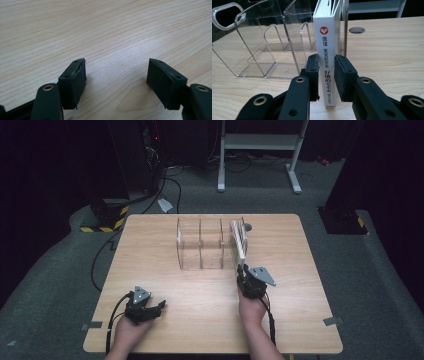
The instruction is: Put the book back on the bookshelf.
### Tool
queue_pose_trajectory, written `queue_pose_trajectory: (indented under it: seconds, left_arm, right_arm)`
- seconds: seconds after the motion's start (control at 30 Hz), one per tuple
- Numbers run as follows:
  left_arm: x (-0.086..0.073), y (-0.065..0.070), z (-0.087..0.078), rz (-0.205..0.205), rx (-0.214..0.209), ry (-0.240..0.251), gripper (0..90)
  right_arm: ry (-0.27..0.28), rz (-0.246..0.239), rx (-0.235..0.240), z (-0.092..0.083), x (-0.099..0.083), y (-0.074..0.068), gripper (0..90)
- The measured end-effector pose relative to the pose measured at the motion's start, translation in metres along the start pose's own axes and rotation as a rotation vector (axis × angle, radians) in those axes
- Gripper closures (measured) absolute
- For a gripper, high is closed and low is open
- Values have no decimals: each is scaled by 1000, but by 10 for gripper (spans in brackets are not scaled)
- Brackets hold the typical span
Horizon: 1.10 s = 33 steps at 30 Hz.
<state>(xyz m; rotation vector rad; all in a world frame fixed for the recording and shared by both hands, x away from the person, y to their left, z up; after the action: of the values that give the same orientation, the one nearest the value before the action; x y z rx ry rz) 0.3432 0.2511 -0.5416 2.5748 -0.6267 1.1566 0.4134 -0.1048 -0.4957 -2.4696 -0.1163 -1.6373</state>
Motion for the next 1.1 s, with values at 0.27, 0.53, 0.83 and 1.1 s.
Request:
queue_pose_trajectory:
  seconds: [0.27, 0.53, 0.83, 1.1]
  left_arm:
    - [0, 0, 0, -1, 0, -1, 319]
    - [0, 0, 0, 0, 0, 0, 319]
    - [0, 0, 0, 1, 0, -1, 319]
    - [0, 0, 0, 0, 0, 0, 319]
  right_arm:
    - [4, 7, -9, 5, 2, -1, 735]
    - [3, 6, -13, 6, 3, -2, 733]
    - [3, -12, 2, 3, 3, -1, 649]
    - [-9, -29, 12, 1, 2, 0, 575]
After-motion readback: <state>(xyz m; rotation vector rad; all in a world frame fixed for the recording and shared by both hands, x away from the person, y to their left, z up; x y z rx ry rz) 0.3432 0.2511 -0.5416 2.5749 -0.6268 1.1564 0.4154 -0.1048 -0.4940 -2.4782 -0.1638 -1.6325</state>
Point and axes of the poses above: each handheld gripper's, and its own axes: z roughly forward along the jaws, x roughly out of its top, y roughly to its right, the point moved 2 cm from there along z, roughly forward along the jaws, and after that the axes turned 5 degrees about -x, right-handed, at the moved point
